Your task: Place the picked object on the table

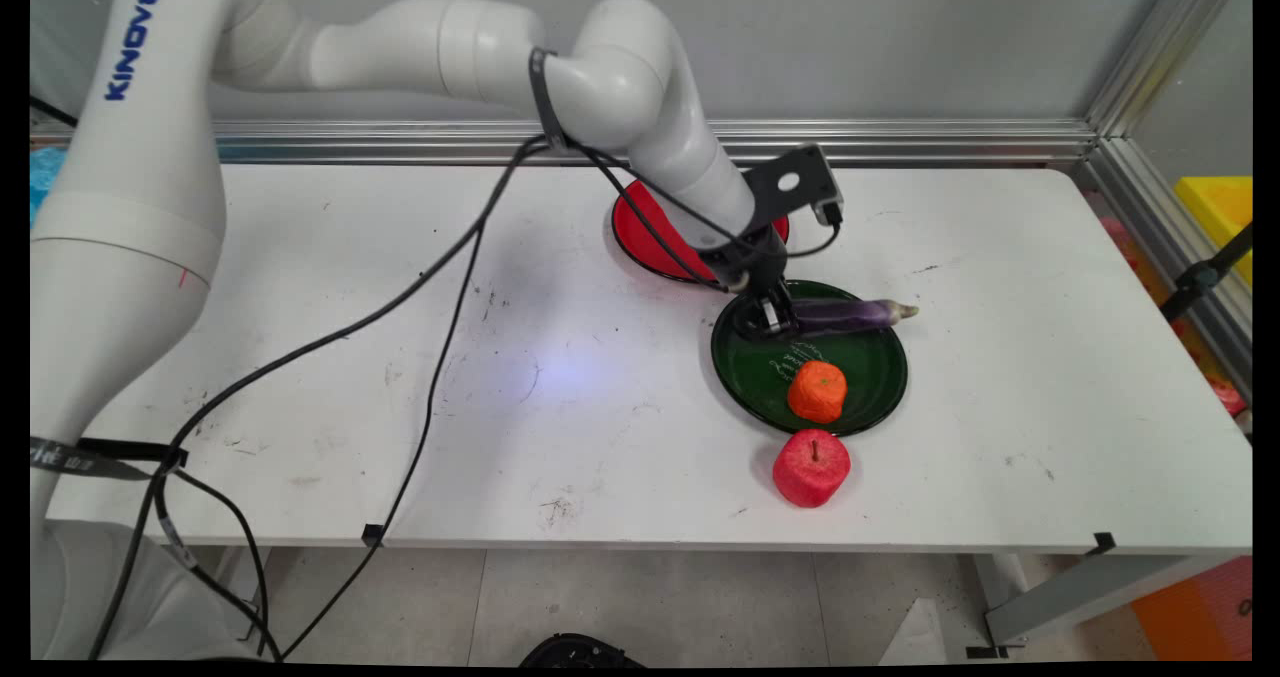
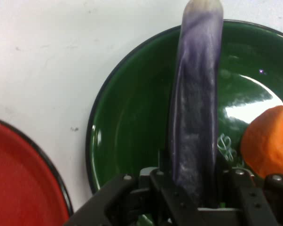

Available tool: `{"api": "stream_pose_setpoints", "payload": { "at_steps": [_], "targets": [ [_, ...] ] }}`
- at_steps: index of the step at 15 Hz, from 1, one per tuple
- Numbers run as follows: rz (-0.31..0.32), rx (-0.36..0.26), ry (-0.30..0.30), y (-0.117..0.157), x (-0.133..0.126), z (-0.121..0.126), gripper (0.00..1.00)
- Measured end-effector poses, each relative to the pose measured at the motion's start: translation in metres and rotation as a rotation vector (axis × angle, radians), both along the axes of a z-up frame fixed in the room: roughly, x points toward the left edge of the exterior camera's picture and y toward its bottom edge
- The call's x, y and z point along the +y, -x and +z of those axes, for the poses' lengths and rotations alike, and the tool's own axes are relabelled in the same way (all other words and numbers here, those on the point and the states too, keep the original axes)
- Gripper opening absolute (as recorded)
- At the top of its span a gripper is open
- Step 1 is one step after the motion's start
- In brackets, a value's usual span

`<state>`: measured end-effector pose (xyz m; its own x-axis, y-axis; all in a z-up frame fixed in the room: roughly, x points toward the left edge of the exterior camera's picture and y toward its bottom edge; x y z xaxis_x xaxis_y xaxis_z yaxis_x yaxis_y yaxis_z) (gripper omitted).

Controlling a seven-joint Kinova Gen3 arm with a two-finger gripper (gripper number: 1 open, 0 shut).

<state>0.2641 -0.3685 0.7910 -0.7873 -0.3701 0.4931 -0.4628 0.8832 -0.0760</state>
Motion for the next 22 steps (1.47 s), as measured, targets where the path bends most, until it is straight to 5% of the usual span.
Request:
{"api": "stream_pose_setpoints", "payload": {
  "at_steps": [9,22],
  "targets": [
    [0.039,-0.081,-0.037,-0.079,0.024,0.044,0.0],
    [0.087,-0.204,-0.044,-0.178,0.061,0.025,0.0]
  ]
}}
